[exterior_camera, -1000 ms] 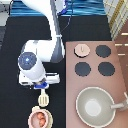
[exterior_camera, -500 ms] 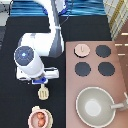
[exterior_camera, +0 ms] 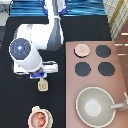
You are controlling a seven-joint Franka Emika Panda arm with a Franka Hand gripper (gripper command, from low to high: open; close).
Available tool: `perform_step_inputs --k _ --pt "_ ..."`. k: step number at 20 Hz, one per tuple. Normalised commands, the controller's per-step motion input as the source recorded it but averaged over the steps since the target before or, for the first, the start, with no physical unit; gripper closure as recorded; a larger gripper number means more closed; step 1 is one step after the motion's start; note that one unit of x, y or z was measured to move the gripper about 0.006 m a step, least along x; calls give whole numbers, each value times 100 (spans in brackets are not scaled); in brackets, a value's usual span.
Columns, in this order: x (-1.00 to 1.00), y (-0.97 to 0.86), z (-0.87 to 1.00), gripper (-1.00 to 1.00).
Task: Take the lid off the pot, put the pot on the plate, and use the tool to push the pot to the front of the table.
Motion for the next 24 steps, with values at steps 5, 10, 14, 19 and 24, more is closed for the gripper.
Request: perform_step_inputs --k 5,10,14,19,24 --pt "-100 0 -84 100" --pt "-100 0 -50 100" --pt "-94 9 27 -100" --pt "-64 12 94 -100" --pt "-50 10 100 -100"
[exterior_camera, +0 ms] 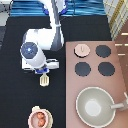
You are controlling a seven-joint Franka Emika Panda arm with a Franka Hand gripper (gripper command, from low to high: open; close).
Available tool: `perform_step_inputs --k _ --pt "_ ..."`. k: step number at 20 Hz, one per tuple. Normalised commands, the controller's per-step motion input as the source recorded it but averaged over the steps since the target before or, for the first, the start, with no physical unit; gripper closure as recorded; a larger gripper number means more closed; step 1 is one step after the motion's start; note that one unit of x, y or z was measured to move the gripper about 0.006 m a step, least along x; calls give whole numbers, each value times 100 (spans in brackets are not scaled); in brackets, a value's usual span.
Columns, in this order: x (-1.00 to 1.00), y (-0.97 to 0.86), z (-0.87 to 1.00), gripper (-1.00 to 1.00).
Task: Take the lid off the pot, put the pot on the plate, and use the tool to push the pot to the front of the table.
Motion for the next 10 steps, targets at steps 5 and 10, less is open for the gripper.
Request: perform_step_inputs --k 5,10 --pt "-25 3 100 -100" --pt "-3 -15 100 -100"
